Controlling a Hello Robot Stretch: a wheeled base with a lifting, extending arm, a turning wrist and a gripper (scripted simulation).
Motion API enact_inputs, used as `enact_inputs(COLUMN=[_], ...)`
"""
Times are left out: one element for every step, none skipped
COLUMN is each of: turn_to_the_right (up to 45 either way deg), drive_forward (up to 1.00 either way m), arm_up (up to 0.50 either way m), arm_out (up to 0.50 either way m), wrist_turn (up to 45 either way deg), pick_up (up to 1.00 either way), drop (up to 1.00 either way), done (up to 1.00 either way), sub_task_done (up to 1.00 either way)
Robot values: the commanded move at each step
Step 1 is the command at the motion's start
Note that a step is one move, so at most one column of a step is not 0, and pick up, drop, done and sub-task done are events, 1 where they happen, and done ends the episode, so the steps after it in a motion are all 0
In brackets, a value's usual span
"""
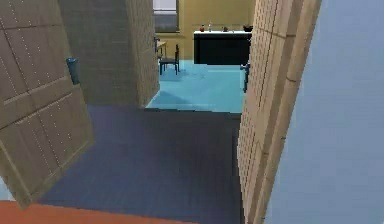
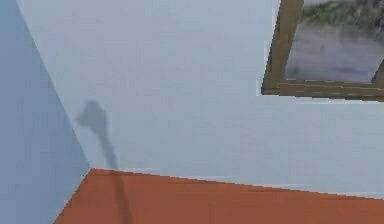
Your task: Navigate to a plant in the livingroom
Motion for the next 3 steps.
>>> enact_inputs(turn_to_the_right=[0.0,0.0,0.0], drive_forward=[1.0,1.0,1.0], arm_up=[0.0,0.0,0.0], arm_out=[0.0,0.0,0.0], wrist_turn=[0.0,0.0,0.0], pick_up=[0.0,0.0,0.0], drop=[0.0,0.0,0.0], done=[0.0,0.0,0.0], sub_task_done=[0.0,0.0,0.0])
